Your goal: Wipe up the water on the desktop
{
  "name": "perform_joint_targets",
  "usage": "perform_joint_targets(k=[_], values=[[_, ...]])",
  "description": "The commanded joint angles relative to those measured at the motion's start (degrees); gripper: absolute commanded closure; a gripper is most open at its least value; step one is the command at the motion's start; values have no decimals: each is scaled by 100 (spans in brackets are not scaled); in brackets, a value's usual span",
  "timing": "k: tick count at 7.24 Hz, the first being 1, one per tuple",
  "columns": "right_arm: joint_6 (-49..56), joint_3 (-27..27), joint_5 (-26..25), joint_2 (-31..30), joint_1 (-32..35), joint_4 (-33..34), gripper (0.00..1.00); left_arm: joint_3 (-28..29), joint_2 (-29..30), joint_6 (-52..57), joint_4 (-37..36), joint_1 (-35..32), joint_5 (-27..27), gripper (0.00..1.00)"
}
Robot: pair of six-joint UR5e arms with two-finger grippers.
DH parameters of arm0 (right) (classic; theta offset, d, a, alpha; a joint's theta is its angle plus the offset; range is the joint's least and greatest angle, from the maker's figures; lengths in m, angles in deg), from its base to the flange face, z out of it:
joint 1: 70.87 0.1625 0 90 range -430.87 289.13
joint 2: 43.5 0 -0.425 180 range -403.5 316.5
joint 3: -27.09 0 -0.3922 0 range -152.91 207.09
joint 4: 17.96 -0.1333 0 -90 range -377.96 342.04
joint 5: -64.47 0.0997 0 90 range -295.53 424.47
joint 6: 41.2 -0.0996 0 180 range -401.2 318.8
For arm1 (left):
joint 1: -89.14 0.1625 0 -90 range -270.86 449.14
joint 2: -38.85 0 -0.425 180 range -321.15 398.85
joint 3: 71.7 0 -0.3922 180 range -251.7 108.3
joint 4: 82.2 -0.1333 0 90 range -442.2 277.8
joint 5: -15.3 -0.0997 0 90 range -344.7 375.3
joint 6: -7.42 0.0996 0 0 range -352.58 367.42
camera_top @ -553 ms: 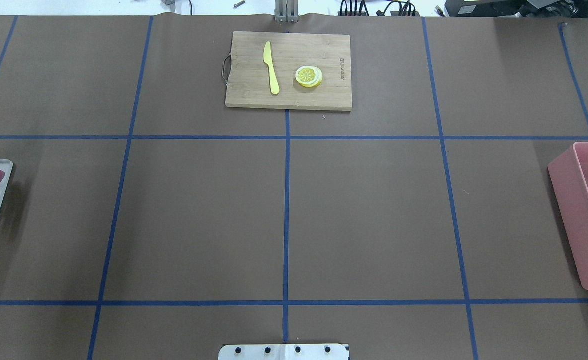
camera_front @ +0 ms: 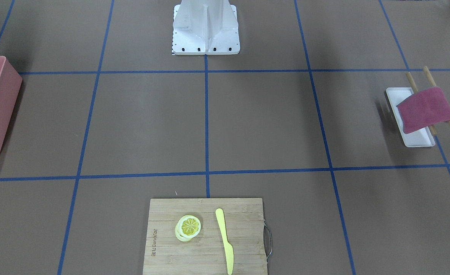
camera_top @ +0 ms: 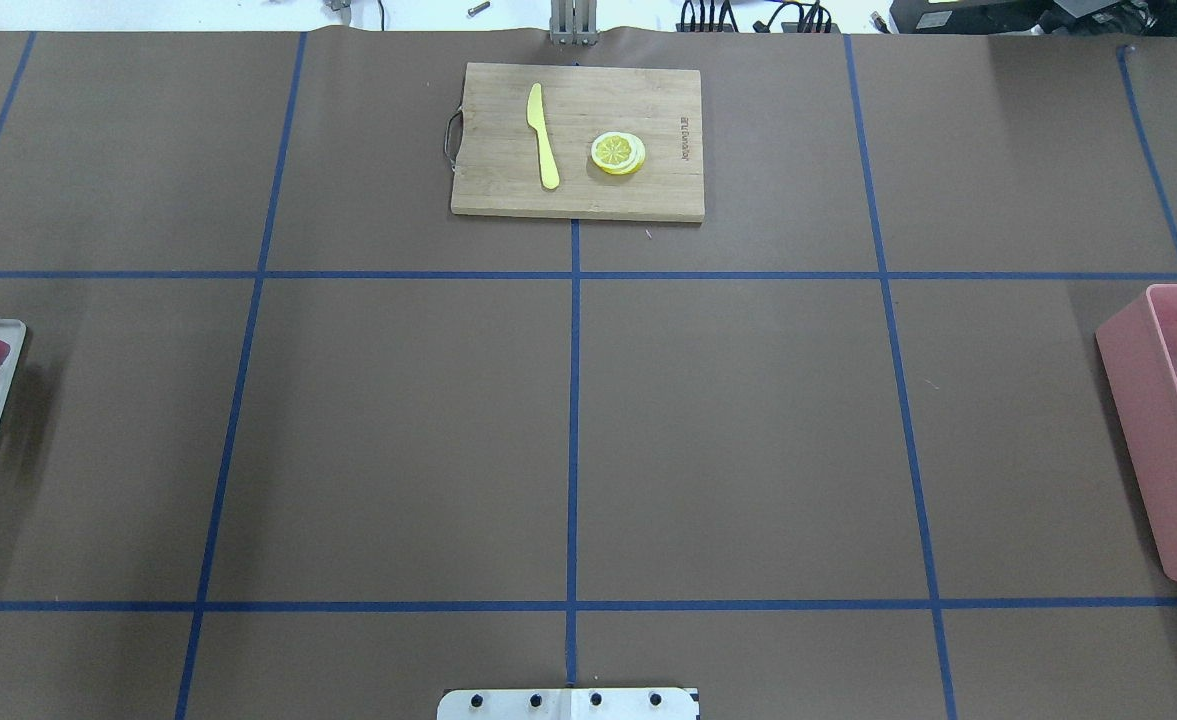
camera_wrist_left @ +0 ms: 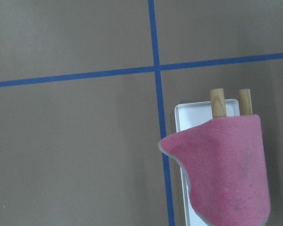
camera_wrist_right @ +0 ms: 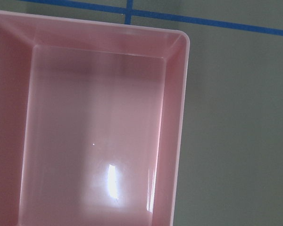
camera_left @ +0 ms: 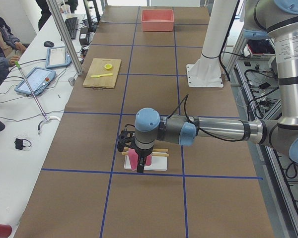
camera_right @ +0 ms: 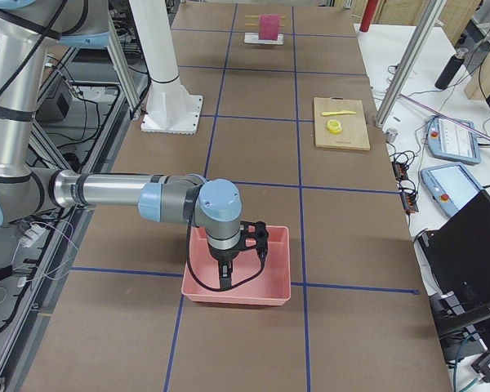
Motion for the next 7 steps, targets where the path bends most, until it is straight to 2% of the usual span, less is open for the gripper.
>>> perform_joint_targets(k=[1, 3, 4, 7], values=[[-6, -55, 22, -3, 0, -9, 0, -23, -62, -18, 91, 7, 10, 2], [-6, -116, 39, -3, 0, 0, 0, 12, -53, -35, 91, 7, 10, 2], [-6, -108, 39, 15, 0, -9, 0, 47, -36, -35, 100, 16, 323, 2], [-15, -99, 48, 32, 0, -9, 0, 38, -18, -27, 293, 129, 396, 2]])
